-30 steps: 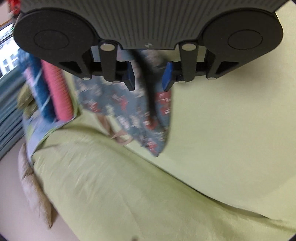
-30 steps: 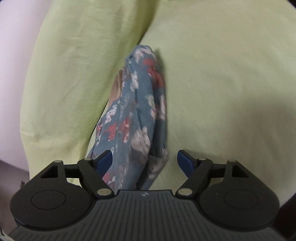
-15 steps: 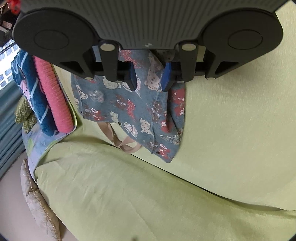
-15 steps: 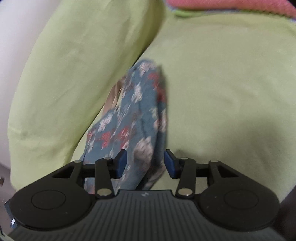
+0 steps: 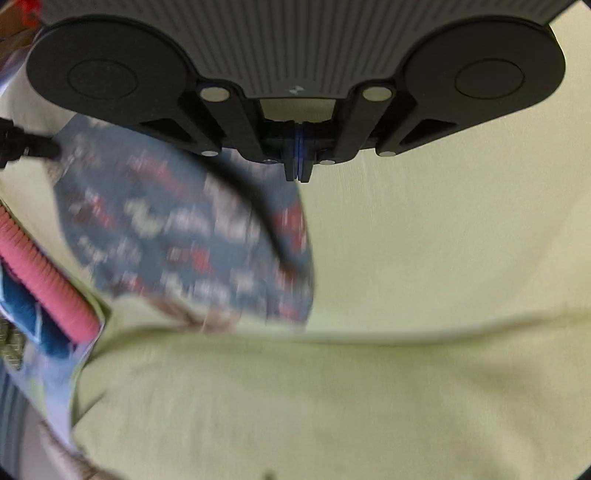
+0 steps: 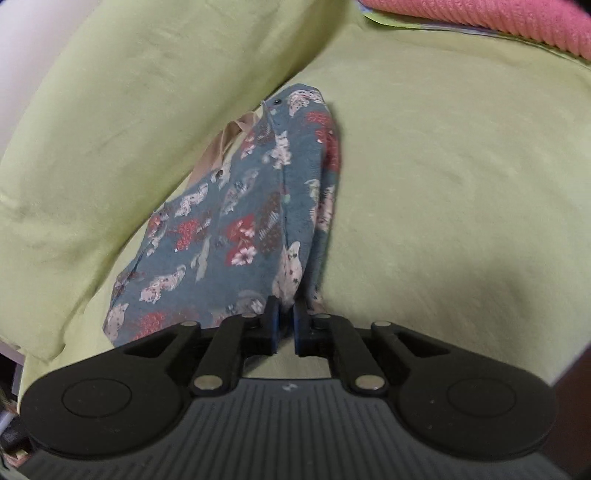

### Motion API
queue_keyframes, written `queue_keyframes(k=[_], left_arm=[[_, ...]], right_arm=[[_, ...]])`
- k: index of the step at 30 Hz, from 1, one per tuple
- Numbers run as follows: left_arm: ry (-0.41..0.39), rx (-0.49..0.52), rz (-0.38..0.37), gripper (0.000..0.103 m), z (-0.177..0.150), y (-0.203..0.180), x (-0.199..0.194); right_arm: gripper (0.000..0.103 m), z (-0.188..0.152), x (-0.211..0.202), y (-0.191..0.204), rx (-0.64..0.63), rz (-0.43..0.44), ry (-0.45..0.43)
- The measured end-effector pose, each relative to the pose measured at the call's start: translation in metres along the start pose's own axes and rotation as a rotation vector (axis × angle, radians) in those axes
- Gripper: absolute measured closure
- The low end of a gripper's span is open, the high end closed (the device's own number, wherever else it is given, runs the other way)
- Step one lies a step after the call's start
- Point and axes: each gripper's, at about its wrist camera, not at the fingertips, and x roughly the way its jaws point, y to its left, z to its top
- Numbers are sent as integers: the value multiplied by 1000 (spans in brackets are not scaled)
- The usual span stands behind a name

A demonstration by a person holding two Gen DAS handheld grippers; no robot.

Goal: Fold shopping bag

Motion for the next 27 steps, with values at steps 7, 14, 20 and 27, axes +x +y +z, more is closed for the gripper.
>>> queue_keyframes(k=[7, 14, 20, 27], left_arm=[[-40, 183, -161, 103, 39, -40, 13], [46, 219, -94, 103, -13, -31, 49], [43, 218, -106, 103, 0, -30, 36], [26, 283, -108, 102, 47, -23, 85]], right_arm=[[72, 5, -20, 45, -293, -1, -181], [85, -20, 33, 57, -502, -71, -94], [84, -23, 23, 69, -616, -125, -99], [73, 24, 51, 88, -665, -86, -134]])
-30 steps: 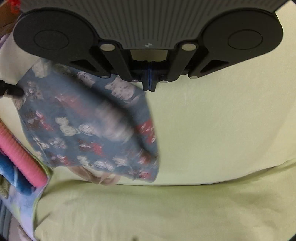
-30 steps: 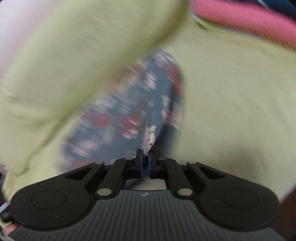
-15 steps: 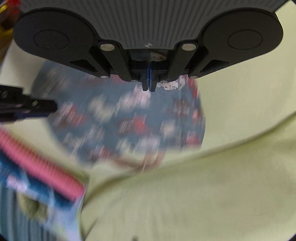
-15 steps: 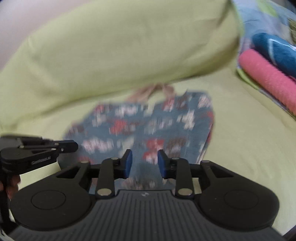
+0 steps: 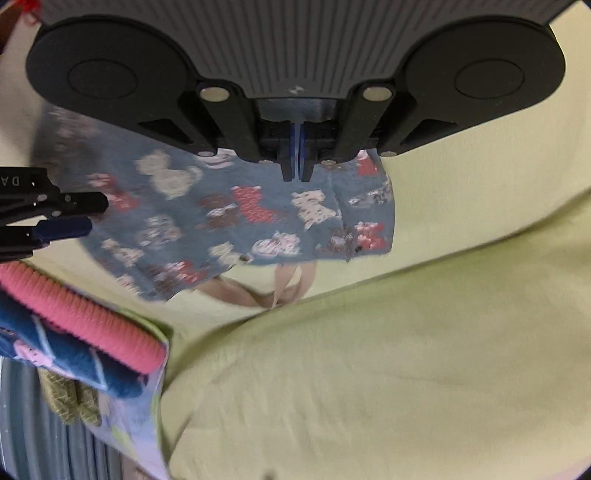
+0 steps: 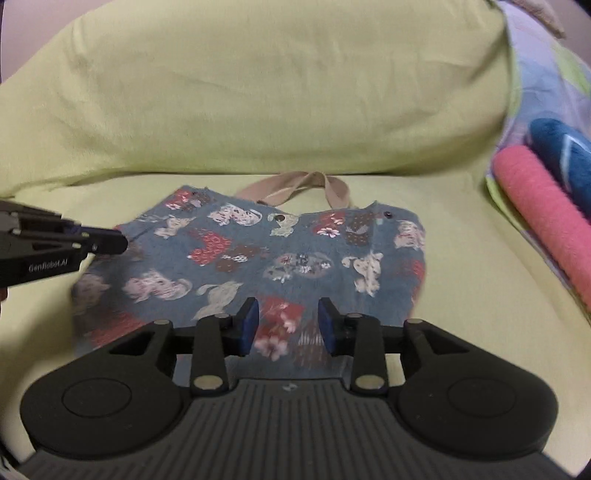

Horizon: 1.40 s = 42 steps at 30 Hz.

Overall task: Fold shopping bag
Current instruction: 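Lay the bag flat on the sofa and open both grippers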

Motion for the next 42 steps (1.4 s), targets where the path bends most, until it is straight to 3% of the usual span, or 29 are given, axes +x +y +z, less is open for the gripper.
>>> queue_keyframes(k=[1, 2, 5, 7, 9, 10, 12, 15, 16, 18, 21, 24, 27, 29, 32, 36, 38, 40, 42], left_arm=[[30, -12, 1, 100, -6, 6, 9], [8, -26, -14, 100, -15, 10, 11], [-36, -21, -26, 100, -27, 11, 3], [-31, -16, -39, 102, -18, 13, 0], [-78, -22, -71, 101, -4, 19, -3], [-106, 7, -74, 101, 2, 21, -1], [-80, 85, -43, 101, 14, 22, 16], [-23, 126, -41, 99, 11, 27, 39], [-29, 139, -42, 98, 6, 28, 42], [-63, 155, -25, 97, -5, 25, 36], [-72, 123, 10, 99, -3, 20, 16], [-122, 105, -4, 99, -3, 10, -17], [-58, 133, -11, 99, -13, -9, -32], [28, 84, 7, 101, -28, -16, -27], [33, -44, 37, 101, -39, -17, -34], [97, -175, 59, 101, -29, -21, -56], [109, -229, 76, 100, -26, -28, -74], [111, -286, 88, 84, -28, -37, -94], [125, -318, 92, 79, -31, -48, -113]], right_arm=[[74, -3, 10, -4, 13, -8, 40], [76, -7, 17, -8, 24, -12, 65], [78, -19, 13, -13, 39, 2, 25], [79, -15, 11, -11, 25, -5, 34], [79, -1, 9, -11, -1, -10, 18], [79, 8, 10, -12, -19, -17, -19], [79, 26, 22, -15, -71, -48, -47], [79, 44, 63, -30, -139, -82, 28], [79, 44, 75, -37, -136, -93, 71], [78, 38, 81, -52, -80, -86, 77], [78, 35, 67, -60, -10, -91, 63], [76, 29, 28, -45, 18, -89, -6], [77, 8, -13, -19, 28, -11, -49], [78, -14, -24, -5, 24, 0, 3], [78, -48, -28, 2, 56, -22, 43], [76, -35, -40, 6, 50, -34, 94], [67, -29, -54, 5, 115, -27, 85], [62, -28, -70, 4, 174, -22, 73], [60, -33, -85, 8, 218, -18, 69]])
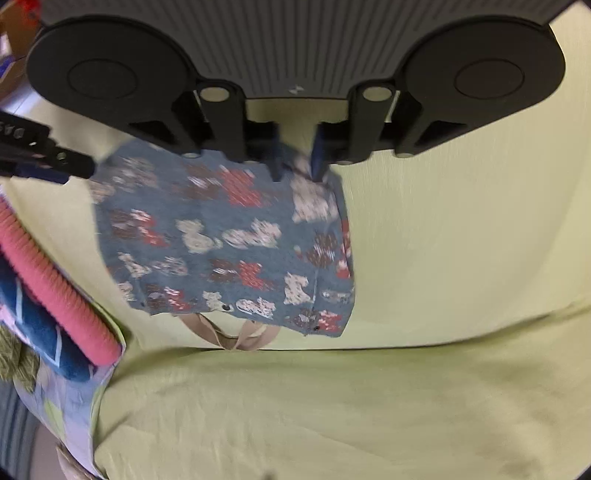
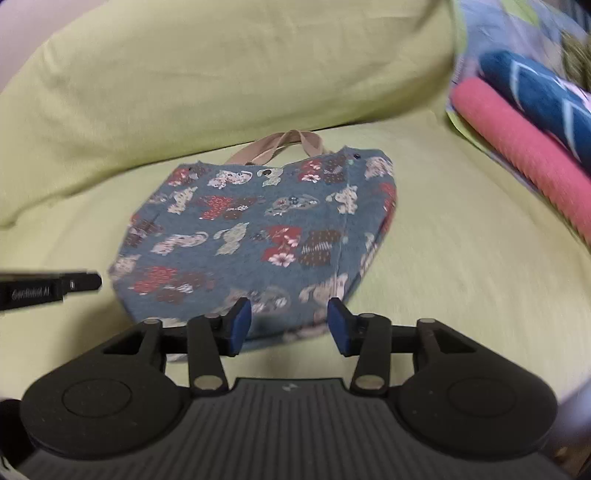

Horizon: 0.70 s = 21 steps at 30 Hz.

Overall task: Fold shopping bag
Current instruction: 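Lay the bag flat on the sofa and open both grippers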

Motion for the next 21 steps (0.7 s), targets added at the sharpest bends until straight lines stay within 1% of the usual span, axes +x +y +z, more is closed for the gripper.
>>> queue_keyframes(k=[2, 5, 7, 8, 14, 16, 18, 21], left_arm=[[1, 5, 2, 79, -8, -9, -18], [-16, 39, 24, 74, -17, -25, -45], [-31, 52, 35, 66, -21, -33, -60], [-44, 59, 38, 65, -23, -37, -68], [-114, 96, 41, 63, -31, -54, -111], [-133, 105, 42, 59, -33, -58, -122], [-149, 115, 53, 57, -34, -62, -130], [-164, 122, 66, 56, -36, -65, -138]], right_arm=[[53, -4, -15, 1, 25, 7, -5], [49, -11, -37, 1, 52, 13, -16], [46, -13, -49, 1, 60, 13, -25], [42, -14, -56, 1, 63, 12, -32], [34, -22, -97, 4, 51, 1, -91], [33, -25, -106, 3, 59, -6, -104], [31, -28, -113, 4, 62, -12, -110], [21, -28, -121, 5, 55, -18, -126]])
